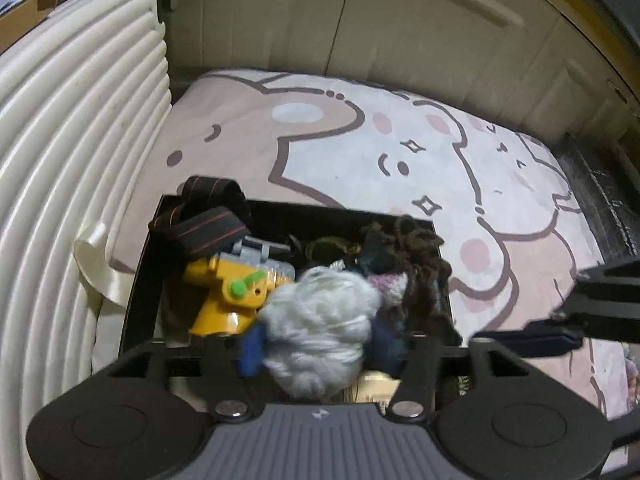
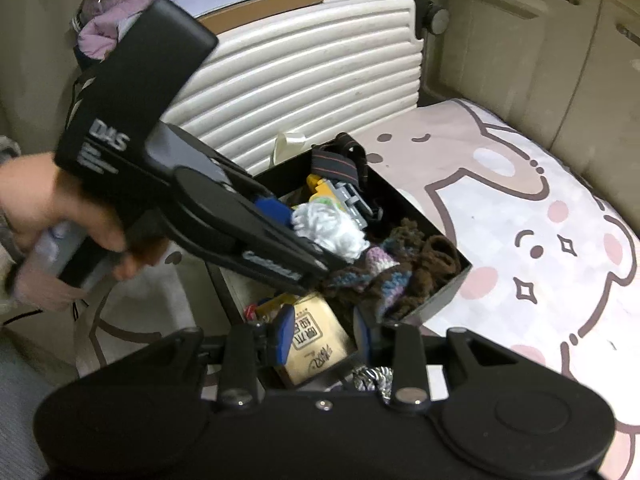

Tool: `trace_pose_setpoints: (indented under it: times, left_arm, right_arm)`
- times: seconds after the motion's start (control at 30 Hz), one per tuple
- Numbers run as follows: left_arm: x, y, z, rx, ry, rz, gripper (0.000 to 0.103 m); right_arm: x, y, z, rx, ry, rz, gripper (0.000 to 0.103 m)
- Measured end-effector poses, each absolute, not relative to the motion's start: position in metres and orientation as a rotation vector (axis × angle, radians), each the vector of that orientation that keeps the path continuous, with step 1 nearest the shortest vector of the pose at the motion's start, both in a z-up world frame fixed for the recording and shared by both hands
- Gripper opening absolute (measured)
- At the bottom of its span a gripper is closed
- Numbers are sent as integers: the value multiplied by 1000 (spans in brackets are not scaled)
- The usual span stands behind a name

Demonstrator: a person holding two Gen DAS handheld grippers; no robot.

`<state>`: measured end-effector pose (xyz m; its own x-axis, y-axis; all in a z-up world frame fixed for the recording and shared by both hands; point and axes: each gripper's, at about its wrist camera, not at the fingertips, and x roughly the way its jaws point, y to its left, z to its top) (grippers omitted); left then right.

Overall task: Organize objects
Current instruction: 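Lower the yarn ball into the black box with the left tool while the right tool lowers the tissue pack, then open both tools to release the yarn ball and tissue pack, then withdraw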

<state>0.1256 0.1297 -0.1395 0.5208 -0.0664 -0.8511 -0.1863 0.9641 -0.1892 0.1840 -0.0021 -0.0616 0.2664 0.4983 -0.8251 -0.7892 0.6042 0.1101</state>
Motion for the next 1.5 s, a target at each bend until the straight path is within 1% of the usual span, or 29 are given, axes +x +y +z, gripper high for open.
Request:
trace_pose_setpoints:
  times: [0.03,0.1,0.17,0.27,0.3,0.33,0.37,0.4,0.6,0.77,0.87,0.97,1.0,1.03,1.07,1.13,1.23,1.3,1.4,1.47,1.5]
  left_arm:
    - [126,129,-138,-270,1014,85,73]
    - [126,132,-137,-281,1005,99,73]
    - [125,137,-137,-299,1007,112,73]
    - [121,141,-136,-299,1019,134,70]
    - [120,143,-135,-296,1024,144,62]
    - [118,145,-134,-294,1030,157,48]
    - [117,147,-132,-301,1033,163,41]
    - [116,148,-131,-318,1030,156,29]
    - [122,136,-135,-259,1056,136,26]
    - [129,129,-145,-206,1065,135,26]
    - [130,125,-148,-180,1066,133,27]
    - [127,128,-143,-204,1052,145,37]
    - [125,128,-139,-203,1043,152,44]
    - [123,129,-134,-200,1028,160,48]
    - [120,129,-129,-202,1015,168,49]
    - [116,132,-118,-220,992,188,55]
    - [107,133,-105,-220,975,216,61]
    - [101,133,-96,-214,967,230,63]
    - [89,134,-85,-214,956,251,68]
    - [82,135,-79,-211,949,266,69]
    - [79,135,-75,-209,944,274,71]
  right_arm:
    - [184,-4,-61,-347,955,891,34]
    - [185,-9,-60,-332,952,884,34]
    - [187,-12,-59,-315,950,876,34]
    - [189,-13,-59,-296,947,859,34]
    - [189,-13,-59,-293,946,854,34]
    - [189,-13,-58,-290,944,850,34]
    - [189,-14,-57,-288,943,849,34]
    - [188,-14,-57,-288,941,848,34]
    - [187,-15,-56,-288,940,842,34]
    - [188,-20,-56,-279,941,836,34]
    - [189,-22,-57,-275,942,827,34]
    - [189,-24,-55,-257,936,824,34]
    - [189,-25,-54,-249,932,821,34]
    - [189,-26,-53,-239,926,816,34]
    - [189,-26,-51,-231,921,811,34]
    - [188,-27,-47,-210,907,793,34]
    - [187,-29,-40,-179,888,758,35]
    - [185,-31,-35,-156,871,728,37]
    - [183,-36,-27,-123,840,682,42]
    - [179,-39,-21,-104,817,646,52]
    - [177,-40,-18,-99,806,631,53]
